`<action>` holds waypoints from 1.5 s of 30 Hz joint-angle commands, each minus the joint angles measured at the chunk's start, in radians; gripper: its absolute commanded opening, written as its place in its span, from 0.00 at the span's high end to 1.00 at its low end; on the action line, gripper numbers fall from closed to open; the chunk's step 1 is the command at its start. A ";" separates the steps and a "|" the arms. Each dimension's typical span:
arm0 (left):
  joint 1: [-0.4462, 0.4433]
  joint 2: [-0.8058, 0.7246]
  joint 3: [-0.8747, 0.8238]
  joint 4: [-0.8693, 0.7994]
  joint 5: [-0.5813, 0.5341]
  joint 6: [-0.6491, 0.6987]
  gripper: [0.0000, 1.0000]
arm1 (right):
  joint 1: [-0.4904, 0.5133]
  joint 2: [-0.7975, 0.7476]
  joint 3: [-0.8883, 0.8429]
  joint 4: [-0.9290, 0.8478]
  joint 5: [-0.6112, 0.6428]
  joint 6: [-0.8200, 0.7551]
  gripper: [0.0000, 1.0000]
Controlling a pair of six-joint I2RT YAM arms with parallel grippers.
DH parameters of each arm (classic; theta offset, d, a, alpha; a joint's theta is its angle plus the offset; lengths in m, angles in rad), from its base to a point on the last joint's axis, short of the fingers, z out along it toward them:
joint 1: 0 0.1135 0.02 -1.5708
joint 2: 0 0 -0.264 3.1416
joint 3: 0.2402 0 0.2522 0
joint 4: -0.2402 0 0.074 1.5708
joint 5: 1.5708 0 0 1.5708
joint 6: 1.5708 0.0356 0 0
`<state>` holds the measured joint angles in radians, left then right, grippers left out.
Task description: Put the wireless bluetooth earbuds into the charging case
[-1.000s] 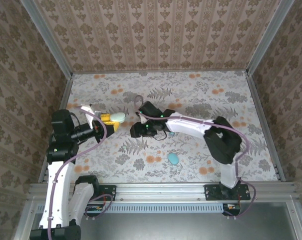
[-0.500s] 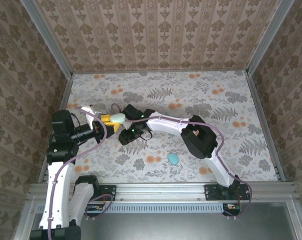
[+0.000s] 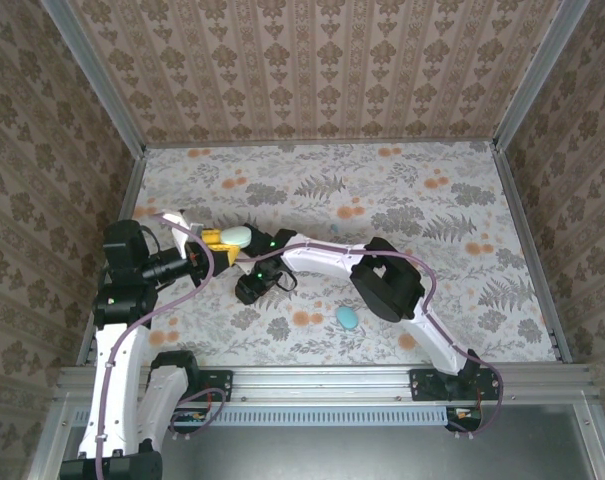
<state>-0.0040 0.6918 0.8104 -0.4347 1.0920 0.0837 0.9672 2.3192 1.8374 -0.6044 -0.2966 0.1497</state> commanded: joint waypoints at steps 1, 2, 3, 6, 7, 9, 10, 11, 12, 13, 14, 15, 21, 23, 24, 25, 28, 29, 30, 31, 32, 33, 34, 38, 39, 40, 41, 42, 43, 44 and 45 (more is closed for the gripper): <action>0.008 -0.002 0.004 0.020 0.004 0.010 1.00 | 0.013 0.031 0.022 -0.063 0.052 -0.035 0.55; 0.008 -0.002 0.003 0.023 0.005 0.008 1.00 | 0.014 0.032 0.024 -0.064 0.061 -0.035 0.56; 0.008 0.000 0.003 0.025 0.005 0.005 1.00 | 0.017 0.035 0.023 -0.067 0.070 -0.034 0.58; 0.007 0.001 -0.001 0.030 0.006 0.002 1.00 | 0.018 0.037 0.024 -0.069 0.085 -0.028 0.62; 0.008 0.001 -0.002 0.030 0.006 0.002 1.00 | 0.018 0.037 0.026 -0.070 0.092 -0.023 0.64; 0.008 0.000 -0.003 0.032 0.006 0.001 1.00 | 0.018 0.034 0.024 -0.075 0.104 -0.018 0.67; 0.007 0.002 -0.002 0.031 0.006 0.000 1.00 | 0.018 0.029 0.020 -0.077 0.110 -0.014 0.68; 0.008 0.002 -0.002 0.033 0.006 0.000 1.00 | 0.018 0.023 0.013 -0.076 0.112 -0.010 0.70; 0.007 0.003 -0.002 0.033 0.006 0.000 1.00 | 0.016 0.013 0.000 -0.070 0.113 -0.005 0.71; 0.009 0.005 -0.002 0.036 0.006 0.000 1.00 | 0.015 -0.002 -0.017 -0.061 0.112 0.003 0.72; 0.008 0.005 -0.004 0.038 0.006 -0.003 1.00 | 0.012 -0.017 -0.036 -0.049 0.111 0.011 0.73; 0.009 0.006 -0.006 0.043 0.006 -0.006 1.00 | 0.008 -0.035 -0.061 -0.032 0.107 0.022 0.73; 0.006 0.011 -0.014 0.075 0.014 -0.030 1.00 | -0.052 -0.172 -0.248 0.077 0.080 0.137 0.74; 0.006 0.015 -0.017 0.088 0.017 -0.036 1.00 | -0.076 -0.225 -0.313 0.124 0.077 0.173 0.75; 0.005 0.018 -0.019 0.095 0.019 -0.039 1.00 | -0.089 -0.251 -0.349 0.142 0.076 0.191 0.76; 0.004 0.022 -0.020 0.103 0.018 -0.042 1.00 | -0.100 -0.277 -0.377 0.156 0.073 0.206 0.76; 0.000 0.031 -0.025 0.122 0.018 -0.050 1.00 | -0.125 -0.335 -0.431 0.163 0.074 0.239 0.77; -0.003 0.034 -0.026 0.122 0.017 -0.048 1.00 | -0.132 -0.355 -0.446 0.160 0.075 0.249 0.77; -0.008 0.038 -0.025 0.122 0.015 -0.042 1.00 | -0.138 -0.382 -0.464 0.159 0.078 0.263 0.77; -0.012 0.041 -0.027 0.123 0.012 -0.036 1.00 | -0.143 -0.415 -0.487 0.157 0.082 0.273 0.77; -0.018 0.044 -0.030 0.124 0.009 -0.031 1.00 | -0.146 -0.447 -0.507 0.157 0.083 0.280 0.77; -0.026 0.046 -0.033 0.131 0.004 -0.029 1.00 | -0.150 -0.489 -0.531 0.155 0.085 0.284 0.77; -0.037 0.048 -0.038 0.143 -0.004 -0.029 1.00 | -0.152 -0.534 -0.549 0.148 0.088 0.285 0.77; -0.103 0.070 -0.053 0.196 -0.043 -0.032 1.00 | -0.149 -0.703 -0.577 0.103 0.077 0.275 0.76; -0.123 0.083 -0.053 0.205 -0.056 -0.027 1.00 | -0.147 -0.741 -0.572 0.088 0.076 0.271 0.76; -0.146 0.099 -0.048 0.210 -0.071 -0.023 1.00 | -0.145 -0.778 -0.566 0.076 0.076 0.272 0.75; -0.165 0.115 -0.047 0.214 -0.081 -0.017 1.00 | -0.143 -0.810 -0.558 0.074 0.076 0.272 0.75; -0.186 0.131 -0.039 0.219 -0.092 -0.013 1.00 | -0.141 -0.845 -0.551 0.074 0.076 0.272 0.75; -0.207 0.148 -0.035 0.223 -0.102 -0.009 1.00 | -0.138 -0.868 -0.547 0.074 0.073 0.274 0.74; -0.227 0.164 -0.028 0.228 -0.112 -0.007 1.00 | -0.133 -0.892 -0.541 0.075 0.066 0.274 0.74; -0.243 0.179 -0.023 0.236 -0.119 -0.004 1.00 | -0.128 -0.910 -0.535 0.080 0.057 0.273 0.74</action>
<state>-0.2119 0.8455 0.7662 -0.2474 1.0080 0.0570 0.8238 1.4551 1.2766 -0.4904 -0.2169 0.4061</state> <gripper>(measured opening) 0.326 0.259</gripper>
